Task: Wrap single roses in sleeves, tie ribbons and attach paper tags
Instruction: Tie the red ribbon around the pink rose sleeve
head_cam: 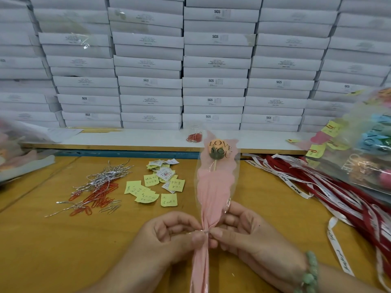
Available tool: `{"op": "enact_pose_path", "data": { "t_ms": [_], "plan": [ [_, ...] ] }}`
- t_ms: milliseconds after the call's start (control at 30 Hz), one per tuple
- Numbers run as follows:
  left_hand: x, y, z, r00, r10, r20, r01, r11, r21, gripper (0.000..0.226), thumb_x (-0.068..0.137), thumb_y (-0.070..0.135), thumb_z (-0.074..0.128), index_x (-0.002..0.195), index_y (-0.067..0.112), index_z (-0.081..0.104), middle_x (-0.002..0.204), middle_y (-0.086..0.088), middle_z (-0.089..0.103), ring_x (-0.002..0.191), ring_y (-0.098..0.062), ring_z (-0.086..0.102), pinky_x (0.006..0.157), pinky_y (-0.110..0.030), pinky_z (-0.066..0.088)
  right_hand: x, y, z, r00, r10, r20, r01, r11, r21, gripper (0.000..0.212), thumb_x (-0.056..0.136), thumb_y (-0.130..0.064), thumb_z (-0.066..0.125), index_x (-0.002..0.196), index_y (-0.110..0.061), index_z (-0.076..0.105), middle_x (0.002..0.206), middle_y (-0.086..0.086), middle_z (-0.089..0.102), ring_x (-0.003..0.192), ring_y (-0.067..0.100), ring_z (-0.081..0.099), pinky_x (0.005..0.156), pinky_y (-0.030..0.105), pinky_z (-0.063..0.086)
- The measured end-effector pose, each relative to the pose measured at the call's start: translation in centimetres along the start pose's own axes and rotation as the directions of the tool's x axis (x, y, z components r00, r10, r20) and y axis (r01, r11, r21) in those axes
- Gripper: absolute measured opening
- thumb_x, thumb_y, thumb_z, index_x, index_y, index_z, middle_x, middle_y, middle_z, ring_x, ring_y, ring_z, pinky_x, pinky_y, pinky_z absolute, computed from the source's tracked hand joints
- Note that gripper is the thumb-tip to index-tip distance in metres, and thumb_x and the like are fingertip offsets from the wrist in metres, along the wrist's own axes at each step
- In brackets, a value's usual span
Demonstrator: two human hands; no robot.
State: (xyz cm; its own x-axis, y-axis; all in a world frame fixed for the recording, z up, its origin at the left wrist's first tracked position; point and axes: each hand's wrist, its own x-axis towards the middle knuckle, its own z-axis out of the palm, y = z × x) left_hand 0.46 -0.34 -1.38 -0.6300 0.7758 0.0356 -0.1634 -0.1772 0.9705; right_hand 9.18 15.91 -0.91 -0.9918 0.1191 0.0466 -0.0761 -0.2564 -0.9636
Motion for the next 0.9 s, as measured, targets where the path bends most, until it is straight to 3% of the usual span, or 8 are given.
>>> {"op": "enact_pose_path", "data": {
  "t_ms": [267, 467, 600, 733, 900],
  "plan": [
    [0.1, -0.1, -0.2, 0.999, -0.046, -0.012, 0.045, 0.997, -0.066, 0.009, 0.061, 0.006, 0.071, 0.068, 0.003, 0.075, 0.084, -0.033, 0.069, 0.075, -0.034, 0.074, 0.053, -0.025, 0.058, 0.1, 0.0, -0.1, 1.000, 0.009, 0.021, -0.009, 1.000, -0.008, 0.047, 0.075, 0.005, 0.065, 0.121, 0.004, 0.054, 0.100, 0.021, 0.064, 0.076, 0.021, 0.059, 0.072, 0.033, 0.041],
    [0.4, -0.1, -0.5, 0.994, -0.104, 0.030, 0.106, 0.988, -0.108, 0.010, 0.067, 0.000, 0.066, 0.070, 0.002, 0.076, 0.089, -0.033, 0.070, 0.076, -0.032, 0.074, 0.055, -0.025, 0.058, 0.1, -0.1, -0.2, 0.998, 0.023, 0.057, -0.027, 0.996, 0.079, 0.033, 0.075, 0.002, 0.063, 0.107, -0.003, 0.056, 0.091, 0.015, 0.066, 0.077, 0.021, 0.063, 0.073, 0.029, 0.048],
    [0.4, -0.3, -0.4, 0.996, -0.089, -0.006, 0.088, 0.994, -0.064, 0.008, 0.063, 0.001, 0.069, 0.067, 0.004, 0.076, 0.074, -0.022, 0.071, 0.064, -0.023, 0.072, 0.053, -0.023, 0.057, 0.1, -0.1, -0.3, 0.998, 0.021, 0.067, -0.027, 0.996, 0.088, 0.030, 0.076, 0.004, 0.062, 0.105, -0.002, 0.054, 0.091, 0.013, 0.067, 0.074, 0.019, 0.064, 0.070, 0.027, 0.050],
    [0.4, -0.8, -0.6, 0.997, -0.028, -0.076, 0.037, 0.992, 0.117, 0.019, 0.059, 0.005, 0.090, 0.073, 0.008, 0.078, 0.069, -0.015, 0.068, 0.064, -0.019, 0.065, 0.063, -0.025, 0.055, 0.2, 0.1, -0.5, 0.997, 0.020, 0.074, -0.024, 0.998, 0.055, 0.030, 0.074, 0.004, 0.063, 0.102, -0.004, 0.056, 0.084, 0.004, 0.068, 0.069, 0.008, 0.062, 0.061, 0.020, 0.051],
    [0.4, -0.8, -0.6, 0.994, -0.042, -0.097, 0.056, 0.989, 0.140, 0.022, 0.054, 0.010, 0.082, 0.075, 0.007, 0.079, 0.070, -0.018, 0.070, 0.059, -0.020, 0.064, 0.057, -0.024, 0.055, 0.3, 0.3, -0.6, 0.996, 0.019, 0.082, -0.022, 0.999, 0.044, 0.044, 0.071, 0.003, 0.066, 0.114, 0.004, 0.056, 0.089, 0.008, 0.067, 0.072, 0.010, 0.062, 0.058, 0.020, 0.050]
  ]
}}
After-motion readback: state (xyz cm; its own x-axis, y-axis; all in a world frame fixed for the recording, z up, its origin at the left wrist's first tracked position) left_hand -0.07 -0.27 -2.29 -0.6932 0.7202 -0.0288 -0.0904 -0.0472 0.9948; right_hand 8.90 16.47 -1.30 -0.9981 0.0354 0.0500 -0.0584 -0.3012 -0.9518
